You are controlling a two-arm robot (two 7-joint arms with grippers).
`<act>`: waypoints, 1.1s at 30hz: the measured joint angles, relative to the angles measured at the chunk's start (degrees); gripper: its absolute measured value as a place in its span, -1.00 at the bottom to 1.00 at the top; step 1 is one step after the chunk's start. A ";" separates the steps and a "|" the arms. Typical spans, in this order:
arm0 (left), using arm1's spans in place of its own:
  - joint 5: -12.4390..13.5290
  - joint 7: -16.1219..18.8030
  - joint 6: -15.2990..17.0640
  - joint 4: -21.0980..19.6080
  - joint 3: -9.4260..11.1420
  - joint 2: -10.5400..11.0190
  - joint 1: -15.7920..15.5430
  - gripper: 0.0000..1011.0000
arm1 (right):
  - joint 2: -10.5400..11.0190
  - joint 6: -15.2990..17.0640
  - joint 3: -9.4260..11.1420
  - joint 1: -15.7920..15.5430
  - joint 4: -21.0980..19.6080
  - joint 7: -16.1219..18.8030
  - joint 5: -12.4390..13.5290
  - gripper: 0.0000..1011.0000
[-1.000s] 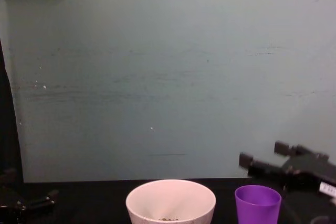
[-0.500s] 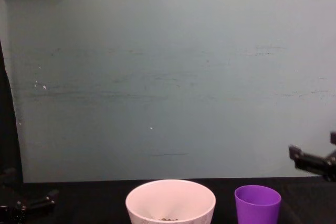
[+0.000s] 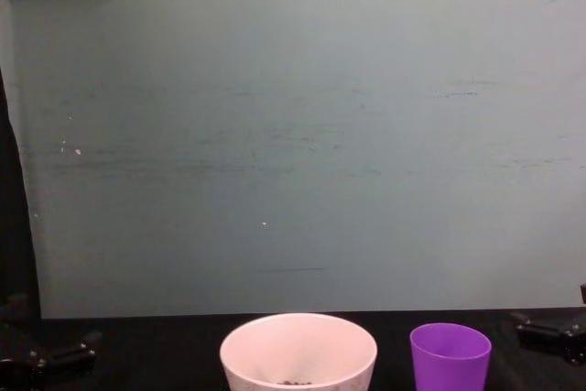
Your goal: Pick up the cup and pour the mung beans from the cup into the bowl.
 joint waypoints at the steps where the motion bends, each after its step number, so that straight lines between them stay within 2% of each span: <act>1: 0.00 0.00 -0.01 0.00 0.00 0.00 0.00 1.00 | -0.02 0.06 -0.02 0.04 0.02 -0.05 -0.03 0.98; 33: 0.00 0.00 0.00 0.00 0.00 0.00 0.00 1.00 | 0.23 -0.86 0.06 -0.33 -0.40 0.25 0.58 0.98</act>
